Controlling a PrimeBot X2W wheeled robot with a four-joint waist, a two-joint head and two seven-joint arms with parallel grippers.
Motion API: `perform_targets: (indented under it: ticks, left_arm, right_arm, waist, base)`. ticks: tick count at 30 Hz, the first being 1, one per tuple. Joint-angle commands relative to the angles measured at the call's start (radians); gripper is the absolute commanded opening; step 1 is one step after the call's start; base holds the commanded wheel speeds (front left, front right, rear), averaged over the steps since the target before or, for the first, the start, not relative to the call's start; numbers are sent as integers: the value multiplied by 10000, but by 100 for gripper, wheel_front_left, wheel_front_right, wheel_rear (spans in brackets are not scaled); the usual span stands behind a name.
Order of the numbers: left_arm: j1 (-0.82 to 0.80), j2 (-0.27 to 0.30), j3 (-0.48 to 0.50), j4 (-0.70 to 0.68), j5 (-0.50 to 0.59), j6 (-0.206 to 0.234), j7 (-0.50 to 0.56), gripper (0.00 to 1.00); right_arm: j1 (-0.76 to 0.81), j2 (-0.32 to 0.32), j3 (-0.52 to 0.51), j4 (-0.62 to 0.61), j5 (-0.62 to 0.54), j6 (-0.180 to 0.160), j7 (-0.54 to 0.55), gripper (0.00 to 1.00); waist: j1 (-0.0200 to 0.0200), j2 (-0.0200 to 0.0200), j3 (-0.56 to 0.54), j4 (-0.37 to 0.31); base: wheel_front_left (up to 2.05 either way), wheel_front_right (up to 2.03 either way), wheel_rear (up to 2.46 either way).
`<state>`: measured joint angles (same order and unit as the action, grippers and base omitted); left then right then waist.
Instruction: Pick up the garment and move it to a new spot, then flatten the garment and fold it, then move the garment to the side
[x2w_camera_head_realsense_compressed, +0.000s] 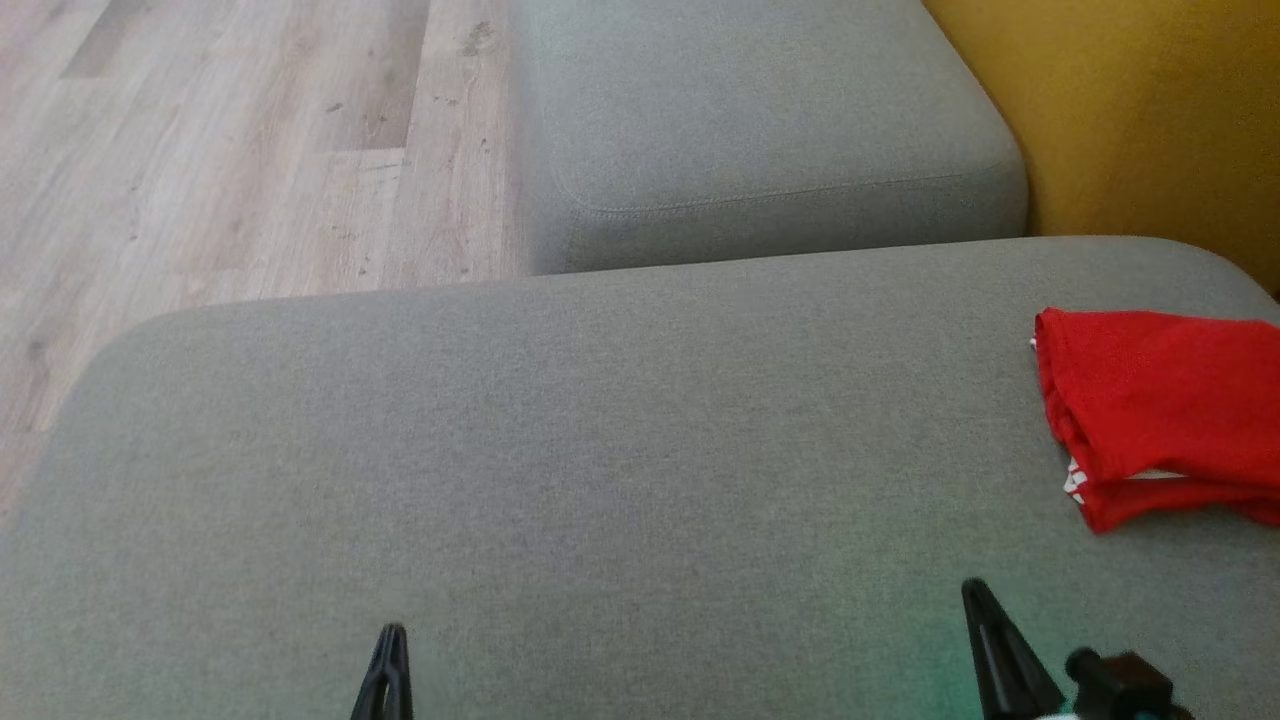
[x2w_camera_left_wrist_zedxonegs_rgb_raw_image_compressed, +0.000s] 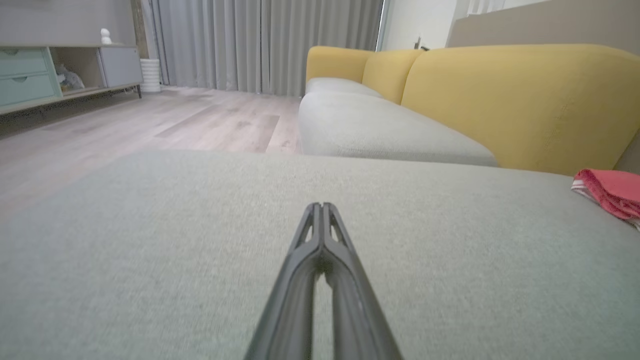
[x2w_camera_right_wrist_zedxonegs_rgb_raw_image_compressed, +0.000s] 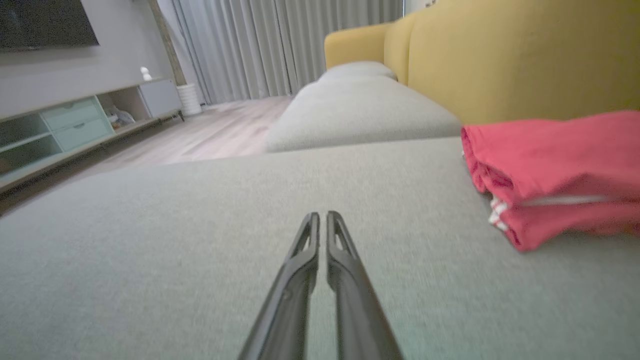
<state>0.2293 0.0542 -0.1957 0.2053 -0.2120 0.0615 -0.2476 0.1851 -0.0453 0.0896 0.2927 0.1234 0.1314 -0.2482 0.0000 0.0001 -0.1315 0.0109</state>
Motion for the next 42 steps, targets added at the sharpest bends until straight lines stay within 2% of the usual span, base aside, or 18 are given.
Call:
perform_targets:
  ticks: [1, 42]
  left_arm:
    - [-142, 4, 30, -204, -215, -27, 38, 0]
    - [-1195, 131, 841, 13, -4851, -645, 1054, 0]
  right_arm:
    - [-139, -6, -13, -224, 239, 0, 23, 0]
    - [-1044, -193, -444, -306, 5192, -3, 1012, 0]
  waist:
    - [0, -1, 19, -1]
    - [0, -1, 451, -36]
  base:
    - [0, 0, 0]
    - [0, 0, 0]
